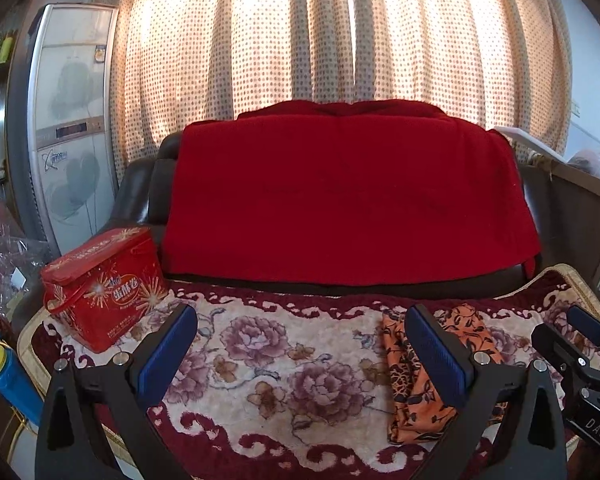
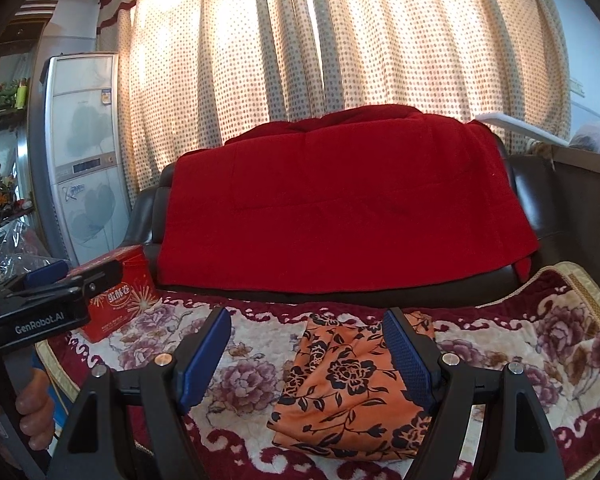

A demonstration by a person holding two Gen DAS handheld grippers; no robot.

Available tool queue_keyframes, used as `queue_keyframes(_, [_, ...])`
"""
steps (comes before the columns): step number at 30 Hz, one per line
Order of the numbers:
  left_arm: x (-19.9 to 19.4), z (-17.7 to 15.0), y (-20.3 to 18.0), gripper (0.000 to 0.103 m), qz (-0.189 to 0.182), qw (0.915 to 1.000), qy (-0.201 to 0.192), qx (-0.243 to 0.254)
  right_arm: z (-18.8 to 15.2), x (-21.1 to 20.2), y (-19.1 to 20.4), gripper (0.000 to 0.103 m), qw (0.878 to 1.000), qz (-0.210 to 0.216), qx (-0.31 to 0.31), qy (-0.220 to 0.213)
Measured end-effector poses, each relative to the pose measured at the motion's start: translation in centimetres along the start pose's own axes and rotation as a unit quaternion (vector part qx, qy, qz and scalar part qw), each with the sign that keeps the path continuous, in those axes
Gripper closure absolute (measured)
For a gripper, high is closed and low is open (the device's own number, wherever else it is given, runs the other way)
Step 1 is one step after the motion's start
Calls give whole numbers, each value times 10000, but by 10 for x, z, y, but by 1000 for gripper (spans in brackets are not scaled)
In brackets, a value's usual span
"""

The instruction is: Fold small clothes

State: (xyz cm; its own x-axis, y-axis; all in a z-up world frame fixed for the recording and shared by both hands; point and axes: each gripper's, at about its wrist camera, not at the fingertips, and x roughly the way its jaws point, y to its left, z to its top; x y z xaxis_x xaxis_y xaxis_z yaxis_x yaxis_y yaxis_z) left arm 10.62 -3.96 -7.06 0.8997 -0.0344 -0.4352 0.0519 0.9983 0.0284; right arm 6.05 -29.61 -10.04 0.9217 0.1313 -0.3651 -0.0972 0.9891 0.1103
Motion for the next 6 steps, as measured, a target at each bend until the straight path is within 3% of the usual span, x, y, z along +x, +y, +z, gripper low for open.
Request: queue_keyframes(6, [42,-1,12,0,-221,9991,292,-234,-3,37,-10,22,9999,73,41,150])
